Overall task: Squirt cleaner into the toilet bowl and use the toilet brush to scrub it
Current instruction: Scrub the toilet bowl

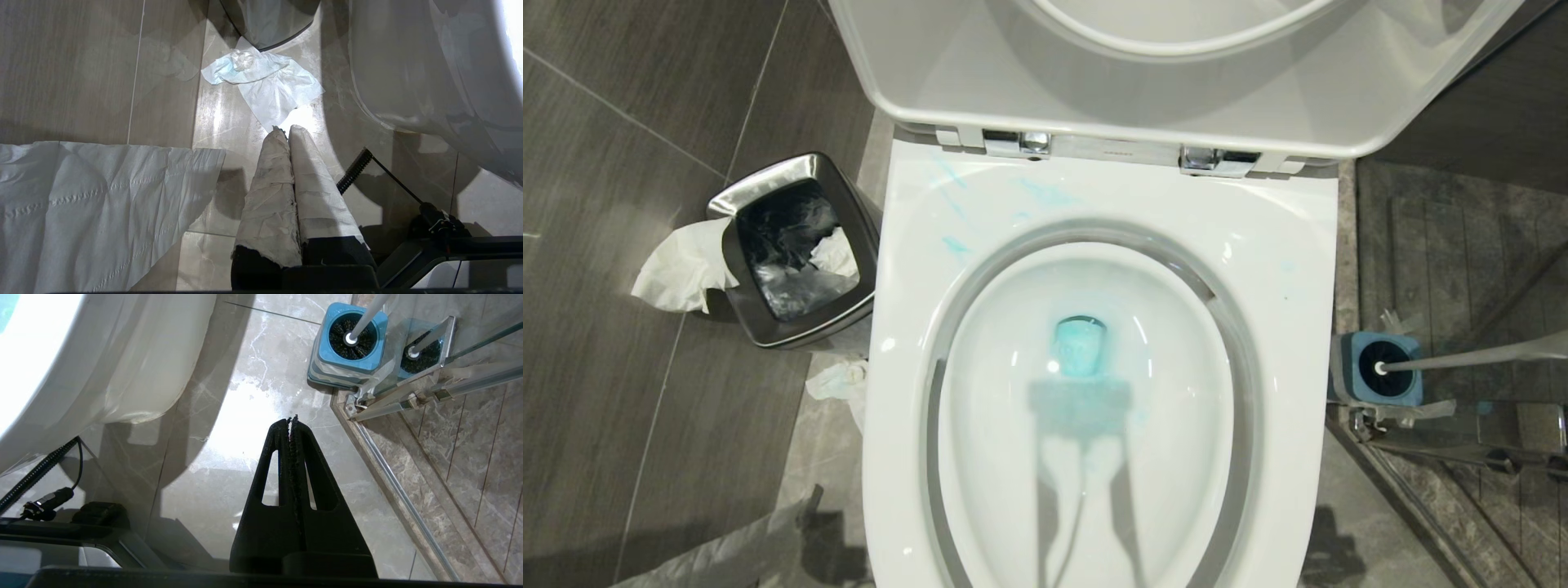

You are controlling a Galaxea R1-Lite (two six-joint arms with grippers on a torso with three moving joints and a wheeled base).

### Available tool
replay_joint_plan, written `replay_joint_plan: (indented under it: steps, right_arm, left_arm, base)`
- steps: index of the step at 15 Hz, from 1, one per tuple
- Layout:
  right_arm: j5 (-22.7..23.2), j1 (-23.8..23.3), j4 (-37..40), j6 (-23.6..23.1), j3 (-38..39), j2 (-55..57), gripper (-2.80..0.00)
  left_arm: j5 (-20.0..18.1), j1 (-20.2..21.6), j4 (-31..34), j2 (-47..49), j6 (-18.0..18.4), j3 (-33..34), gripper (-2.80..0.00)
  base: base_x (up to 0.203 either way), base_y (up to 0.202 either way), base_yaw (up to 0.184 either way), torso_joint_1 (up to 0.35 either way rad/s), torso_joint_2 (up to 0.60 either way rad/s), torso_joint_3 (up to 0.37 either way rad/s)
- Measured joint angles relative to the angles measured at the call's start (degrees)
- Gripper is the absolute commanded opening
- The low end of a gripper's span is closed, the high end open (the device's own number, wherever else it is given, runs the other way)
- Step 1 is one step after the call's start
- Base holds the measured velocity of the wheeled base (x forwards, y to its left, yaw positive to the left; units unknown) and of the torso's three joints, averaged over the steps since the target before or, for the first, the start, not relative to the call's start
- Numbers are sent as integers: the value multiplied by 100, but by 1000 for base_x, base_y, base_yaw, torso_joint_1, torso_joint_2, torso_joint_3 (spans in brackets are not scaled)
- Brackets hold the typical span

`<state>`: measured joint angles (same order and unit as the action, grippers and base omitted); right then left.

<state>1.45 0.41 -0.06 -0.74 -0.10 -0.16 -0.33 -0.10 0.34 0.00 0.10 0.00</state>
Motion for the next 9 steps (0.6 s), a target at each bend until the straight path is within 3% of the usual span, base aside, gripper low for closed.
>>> replay_joint_plan:
  steps: [5, 9]
  right_arm:
    - [-52, -4, 52, -151, -20, 57, -280]
    - [-128, -7, 16, -124, -20, 928, -280]
  left_arm:
    - [0, 0, -1, 0, 0, 0, -280]
    - [-2, 0, 1, 0, 0, 0, -280]
  base:
    - [0, 0, 0, 0, 0, 0]
    - [0, 0, 0, 0, 0, 0]
